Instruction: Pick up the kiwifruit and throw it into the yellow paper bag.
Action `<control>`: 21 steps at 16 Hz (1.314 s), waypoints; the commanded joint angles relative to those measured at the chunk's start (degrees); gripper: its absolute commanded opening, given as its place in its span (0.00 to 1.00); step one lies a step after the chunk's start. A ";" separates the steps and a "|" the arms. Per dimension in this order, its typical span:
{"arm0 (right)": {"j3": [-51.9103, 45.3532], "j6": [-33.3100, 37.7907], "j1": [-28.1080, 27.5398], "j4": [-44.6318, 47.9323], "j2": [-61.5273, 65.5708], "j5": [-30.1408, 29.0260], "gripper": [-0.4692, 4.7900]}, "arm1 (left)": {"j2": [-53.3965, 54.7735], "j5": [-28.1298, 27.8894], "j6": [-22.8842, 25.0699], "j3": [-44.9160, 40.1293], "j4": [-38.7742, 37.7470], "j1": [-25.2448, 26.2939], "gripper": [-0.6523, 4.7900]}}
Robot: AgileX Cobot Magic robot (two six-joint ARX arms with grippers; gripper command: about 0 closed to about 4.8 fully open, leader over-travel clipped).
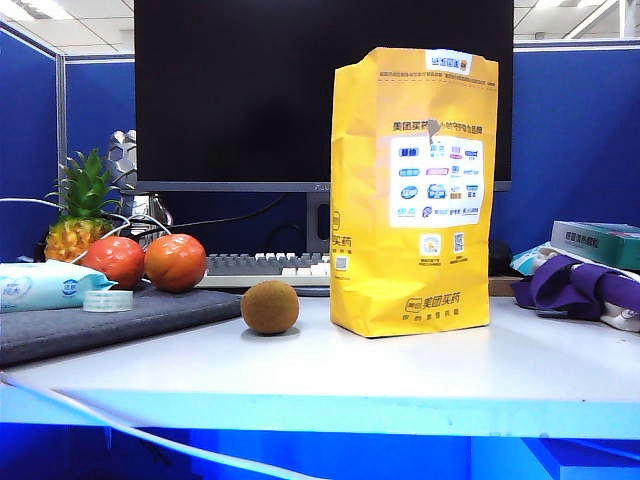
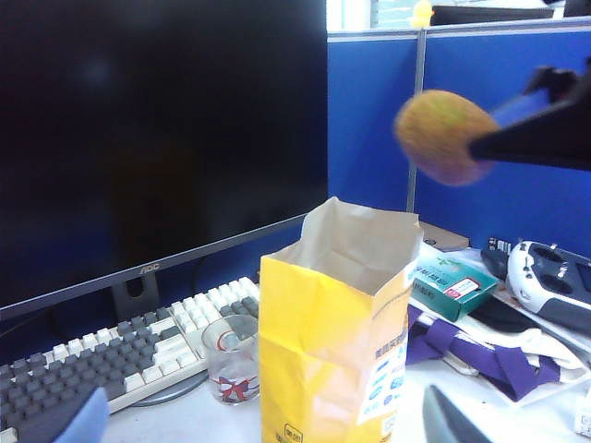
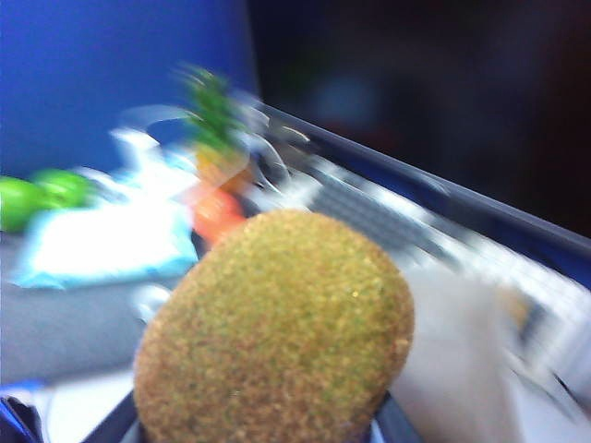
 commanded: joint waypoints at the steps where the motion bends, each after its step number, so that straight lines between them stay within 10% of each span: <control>1: 0.09 0.44 0.79 5.53 5.05 -0.92 0.19 | -0.02 -0.13 0.35 0.28 0.72 0.00 1.00; 3: 0.11 0.44 0.83 7.87 10.78 -0.94 0.28 | -0.02 -0.13 0.37 0.28 0.52 0.00 1.00; 4: 0.11 0.50 0.83 8.00 12.46 -0.94 0.76 | -0.02 -0.13 0.39 0.28 0.24 0.00 1.00; 5: 0.11 0.50 0.83 8.72 13.09 -0.90 1.00 | -0.02 -0.17 0.42 0.28 0.04 0.00 1.00; 9: 0.22 4.07 0.79 13.14 10.60 -0.92 1.00 | -0.39 -2.03 7.82 0.28 -0.63 0.00 1.00; 13: -0.24 0.39 0.66 5.79 -1.55 1.60 1.00 | -10.60 -22.49 13.62 0.26 -9.31 0.00 1.00; 18: -15.45 0.94 1.20 8.13 -31.12 10.05 1.00 | -39.23 -18.34 14.88 -1.66 -19.08 0.00 1.00; 21: -37.42 6.99 2.69 18.18 -48.46 12.46 1.00 | -44.04 -18.56 6.97 -7.39 -27.61 -0.02 1.00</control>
